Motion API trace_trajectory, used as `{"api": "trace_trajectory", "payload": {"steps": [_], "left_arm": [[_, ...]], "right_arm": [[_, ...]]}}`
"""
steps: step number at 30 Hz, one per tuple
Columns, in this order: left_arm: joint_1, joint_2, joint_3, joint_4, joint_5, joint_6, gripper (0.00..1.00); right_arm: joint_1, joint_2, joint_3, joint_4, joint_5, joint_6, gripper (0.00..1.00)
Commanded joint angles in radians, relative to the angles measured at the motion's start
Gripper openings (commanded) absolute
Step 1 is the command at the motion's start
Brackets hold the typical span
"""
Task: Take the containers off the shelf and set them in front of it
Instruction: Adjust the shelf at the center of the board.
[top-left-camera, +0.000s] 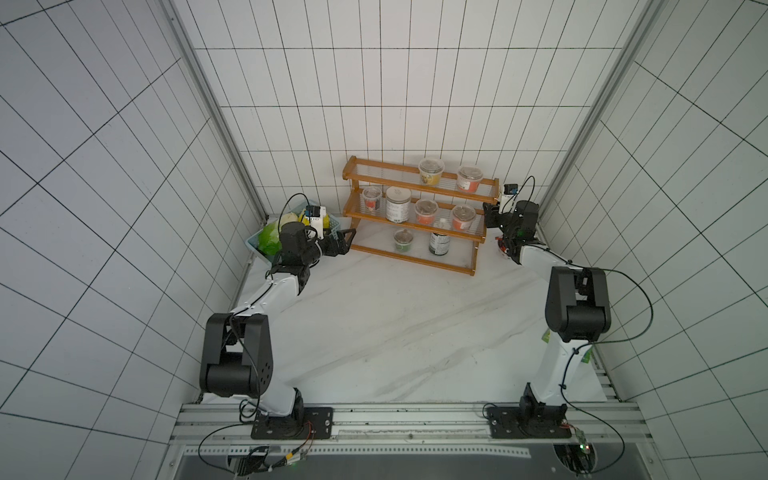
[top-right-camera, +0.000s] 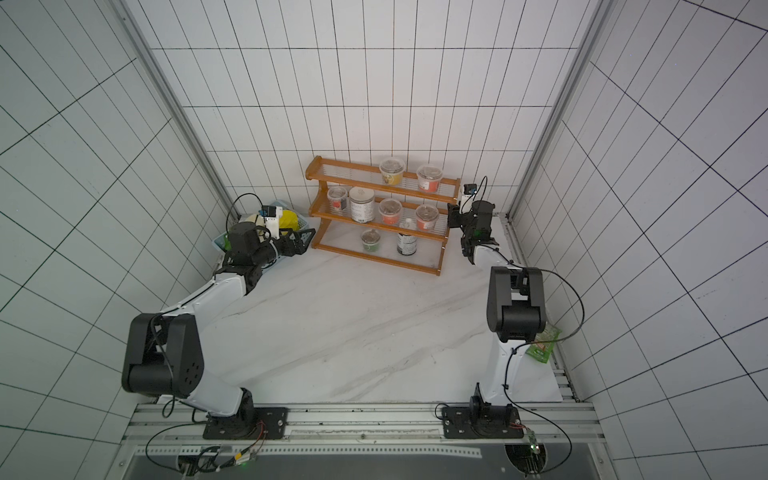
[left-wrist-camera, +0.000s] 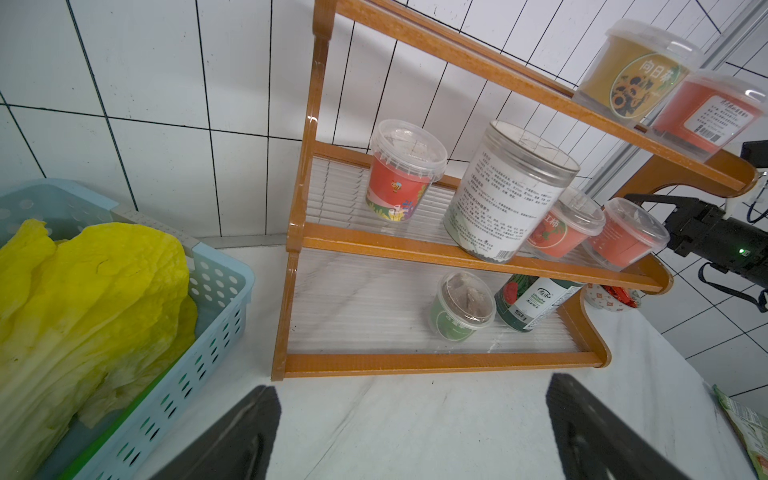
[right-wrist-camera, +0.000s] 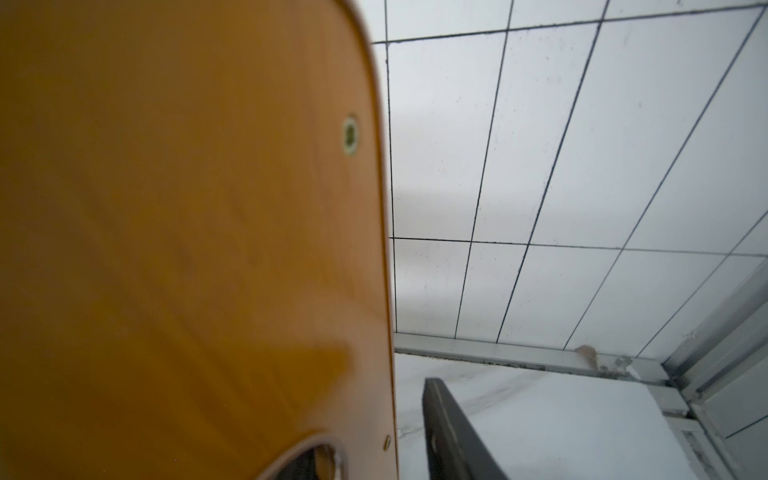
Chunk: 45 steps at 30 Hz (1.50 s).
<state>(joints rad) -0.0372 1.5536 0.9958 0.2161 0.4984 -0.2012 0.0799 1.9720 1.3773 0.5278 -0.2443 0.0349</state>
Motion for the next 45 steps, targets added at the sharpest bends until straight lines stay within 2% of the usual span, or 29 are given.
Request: {"api": "trace_trajectory", "payload": {"steps": [1, 9, 17, 25, 32, 39, 41, 45], "left_arm": [[0.005, 0.014, 0.022, -0.012, -0.001, 0.016, 0.98], [0.007, 0.017, 0.027, -0.027, -0.003, 0.021, 0.99], [0.002, 0.03, 0.072, -0.084, -0.068, 0.034, 0.98], [-0.023, 0.082, 0.155, -0.163, -0.244, 0.076, 0.98], [-0.033, 0.175, 0.262, -0.182, -0.265, 0.077, 0.93], [-0.047, 0.241, 0.311, -0.184, -0.314, 0.101, 0.83], [-0.047, 0.247, 0.31, -0.182, -0.326, 0.095, 0.77], [-0.05, 0.265, 0.321, -0.186, -0.339, 0.092, 0.6]], "right_arm": [[-0.008, 0.017, 0.041, 0.032, -0.02, -0.001, 0.33], [-0.009, -0.018, -0.015, 0.054, -0.067, -0.009, 0.17], [-0.015, -0.073, -0.07, 0.063, -0.164, -0.006, 0.13], [-0.02, -0.144, -0.132, 0.039, -0.274, -0.031, 0.11], [-0.029, -0.197, -0.199, 0.028, -0.326, -0.039, 0.11], [-0.039, -0.207, -0.203, 0.001, -0.383, -0.047, 0.12], [-0.043, -0.203, -0.198, -0.002, -0.394, -0.045, 0.12], [-0.041, -0.192, -0.184, -0.008, -0.412, -0.046, 0.12]]}}
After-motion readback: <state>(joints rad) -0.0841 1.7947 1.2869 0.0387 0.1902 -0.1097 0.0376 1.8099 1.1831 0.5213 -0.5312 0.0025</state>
